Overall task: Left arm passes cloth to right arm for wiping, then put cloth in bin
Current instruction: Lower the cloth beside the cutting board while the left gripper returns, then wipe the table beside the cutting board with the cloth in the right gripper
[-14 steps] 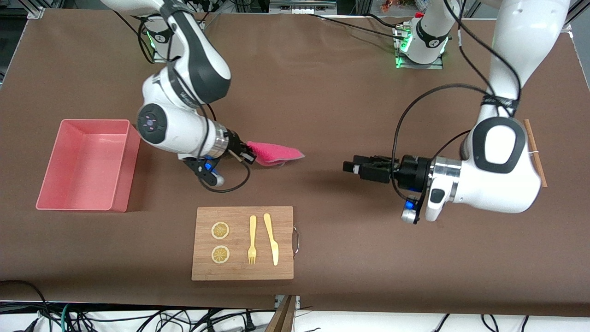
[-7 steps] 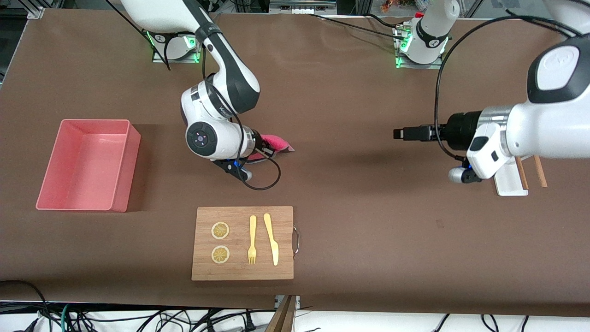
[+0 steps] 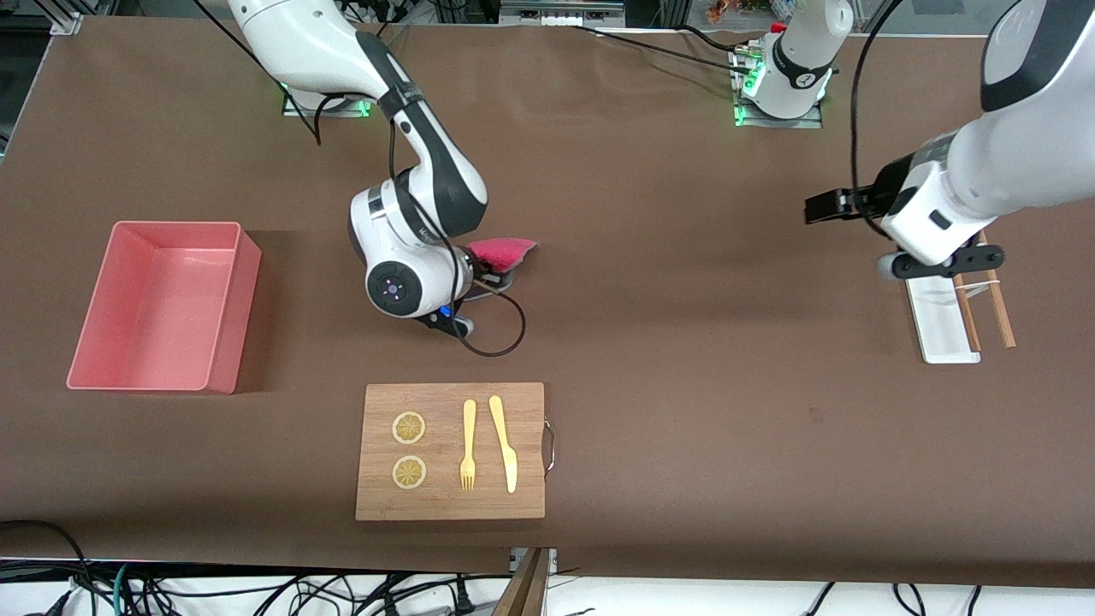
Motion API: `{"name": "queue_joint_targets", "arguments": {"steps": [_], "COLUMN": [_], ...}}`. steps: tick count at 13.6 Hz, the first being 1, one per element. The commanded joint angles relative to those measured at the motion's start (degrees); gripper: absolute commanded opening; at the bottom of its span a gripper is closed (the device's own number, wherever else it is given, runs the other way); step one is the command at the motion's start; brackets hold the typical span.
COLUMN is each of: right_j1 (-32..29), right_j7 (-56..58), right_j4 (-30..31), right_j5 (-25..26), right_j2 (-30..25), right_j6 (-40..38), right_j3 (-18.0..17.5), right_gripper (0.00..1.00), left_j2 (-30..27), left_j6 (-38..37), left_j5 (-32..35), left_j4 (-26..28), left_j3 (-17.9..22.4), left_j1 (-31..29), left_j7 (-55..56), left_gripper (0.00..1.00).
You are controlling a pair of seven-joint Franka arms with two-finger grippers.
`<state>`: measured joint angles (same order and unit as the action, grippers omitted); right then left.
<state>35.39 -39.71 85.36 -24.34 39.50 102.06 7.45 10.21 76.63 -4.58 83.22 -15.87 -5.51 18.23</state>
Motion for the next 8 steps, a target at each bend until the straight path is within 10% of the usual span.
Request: {"name": "queue_joint_targets", "arguments": {"steps": [1,4,8], "right_j1": [-5.05,-11.55,-17.45], "right_j7": [6.99,15.51,23.96], "right_j4": [0.42,1.38,1.56], "right_j5": [4.72,9.64,17.37], "right_j2": [1.11,1.46,0.94], "right_j6": [-0.55,-0.72,-1.78], "right_j3": [-0.33,-0.33,-0.15], "right_gripper": [0.0,0.0,0.0], "left_j2": [-8.43,-13.02,-13.38], "left_j6": [5.43,11.87,11.18], "left_j5": [1.42,3.25,7.31], "left_j4": [12.27,20.66,18.57], "left_j3": [-0.39,-0.22,0.05], "left_j1": [-5.98,-9.86,-10.66], "left_j7": [-9.58,-16.55,-19.54], "left_gripper": [1.0,1.0,1.0]}}
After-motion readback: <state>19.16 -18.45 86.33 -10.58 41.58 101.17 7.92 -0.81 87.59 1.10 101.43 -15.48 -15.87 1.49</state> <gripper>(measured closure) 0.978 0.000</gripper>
